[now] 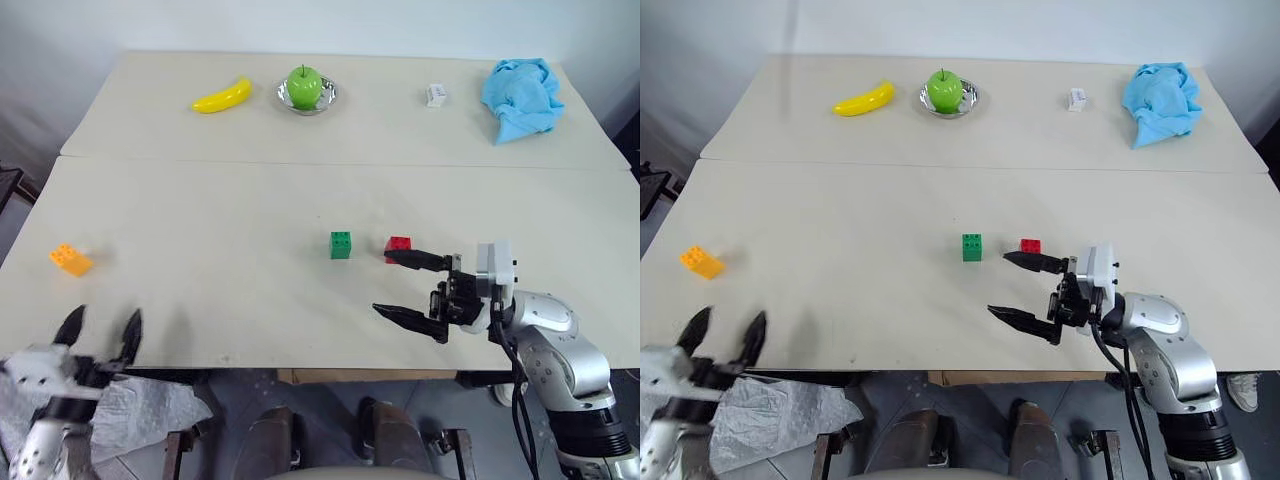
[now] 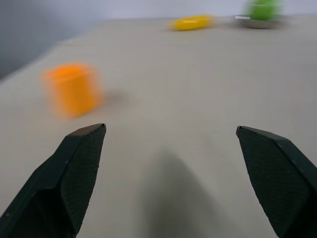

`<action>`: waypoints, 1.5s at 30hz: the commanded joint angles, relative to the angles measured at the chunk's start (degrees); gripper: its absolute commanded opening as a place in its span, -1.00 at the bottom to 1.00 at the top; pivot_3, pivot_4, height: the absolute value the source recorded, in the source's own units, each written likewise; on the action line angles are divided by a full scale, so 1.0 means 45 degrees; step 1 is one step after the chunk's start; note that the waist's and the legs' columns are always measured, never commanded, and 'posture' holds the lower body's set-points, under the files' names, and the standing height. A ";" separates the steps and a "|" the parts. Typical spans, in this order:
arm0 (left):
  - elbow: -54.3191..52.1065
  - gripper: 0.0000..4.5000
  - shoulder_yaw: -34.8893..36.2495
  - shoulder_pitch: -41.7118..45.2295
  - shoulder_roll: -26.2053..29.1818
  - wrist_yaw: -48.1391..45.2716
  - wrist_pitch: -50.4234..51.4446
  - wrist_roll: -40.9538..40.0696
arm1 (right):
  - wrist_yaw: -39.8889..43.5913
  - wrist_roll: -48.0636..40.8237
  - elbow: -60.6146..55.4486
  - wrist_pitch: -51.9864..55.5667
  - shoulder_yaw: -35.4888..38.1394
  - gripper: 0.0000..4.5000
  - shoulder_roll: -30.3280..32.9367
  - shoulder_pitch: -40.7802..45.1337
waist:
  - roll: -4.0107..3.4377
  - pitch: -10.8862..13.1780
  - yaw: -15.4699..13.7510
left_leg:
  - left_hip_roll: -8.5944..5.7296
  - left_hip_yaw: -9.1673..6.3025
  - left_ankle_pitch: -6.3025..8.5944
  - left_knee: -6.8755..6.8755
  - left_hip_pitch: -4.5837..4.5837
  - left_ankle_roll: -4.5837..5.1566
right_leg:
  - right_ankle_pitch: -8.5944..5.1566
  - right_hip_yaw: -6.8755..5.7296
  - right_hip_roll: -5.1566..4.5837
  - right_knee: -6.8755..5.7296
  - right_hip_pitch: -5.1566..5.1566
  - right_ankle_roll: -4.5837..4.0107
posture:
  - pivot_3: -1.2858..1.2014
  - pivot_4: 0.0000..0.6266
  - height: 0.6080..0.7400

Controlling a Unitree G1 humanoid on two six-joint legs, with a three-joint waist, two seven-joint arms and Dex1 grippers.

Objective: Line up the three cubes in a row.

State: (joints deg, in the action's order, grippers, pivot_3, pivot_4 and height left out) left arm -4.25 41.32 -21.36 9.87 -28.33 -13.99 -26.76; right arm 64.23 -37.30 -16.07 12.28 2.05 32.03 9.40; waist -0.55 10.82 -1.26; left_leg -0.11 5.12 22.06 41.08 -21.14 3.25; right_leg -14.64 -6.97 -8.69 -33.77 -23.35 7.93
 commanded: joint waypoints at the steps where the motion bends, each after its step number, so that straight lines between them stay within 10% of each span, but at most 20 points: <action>1: -0.0243 0.99 0.1117 -0.0798 -0.0177 0.0919 -0.0303 -0.0698 | 0.0406 0.0048 0.0103 -0.0251 -0.0134 1.00 -0.0044 0.0308 | 0.0009 -0.0005 0.0000 | 0.0002 0.0007 0.0005 0.0000 0.0001 -0.0001 | -0.0001 0.0000 0.0000 0.0003 -0.0008 -0.0002 | 0.03 -0.52 1.00; 22: -0.2089 0.99 -0.1187 0.4905 0.0940 0.8886 0.6219 0.1825 | 0.0801 0.0187 -0.0055 0.0495 -0.0718 1.00 -0.0070 0.0237 | 0.0055 -0.0039 0.0017 | -0.0003 0.0033 0.0029 -0.0012 -0.0007 0.0002 | -0.0002 -0.0051 0.0033 -0.0030 -0.0028 -0.0017 | 0.03 -0.52 1.00; 40: -0.0410 0.99 -0.1514 0.6820 0.0860 1.0497 0.7324 0.2891 | 0.0420 0.0231 -0.0407 0.0800 -0.0740 1.00 -0.0171 -0.0070 | 0.0073 -0.0049 -0.0024 | -0.0006 0.0037 0.0025 -0.0002 0.0000 0.0006 | -0.0002 -0.0057 0.0047 -0.0027 -0.0007 -0.0016 | 0.03 -0.52 1.00; 45: 0.0145 0.45 -0.1629 0.6929 0.1148 1.0133 0.6985 0.3017 | 0.0374 0.0287 -0.0279 0.0654 -0.0788 1.00 -0.0281 -0.0051 | 0.0076 -0.0050 -0.0013 | -0.0003 0.0039 0.0025 -0.0006 0.0001 0.0005 | -0.0002 -0.0062 0.0052 -0.0026 -0.0010 -0.0016 | 0.03 -0.52 1.00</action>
State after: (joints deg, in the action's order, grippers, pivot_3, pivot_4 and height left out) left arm -3.27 33.27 9.51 14.05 17.42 18.81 -13.54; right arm 65.95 -35.37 -15.66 16.21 -2.11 31.07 9.43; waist -0.21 10.59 -1.32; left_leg -0.12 5.30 22.17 41.06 -21.14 3.27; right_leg -14.65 -7.25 -8.46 -33.89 -23.40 7.86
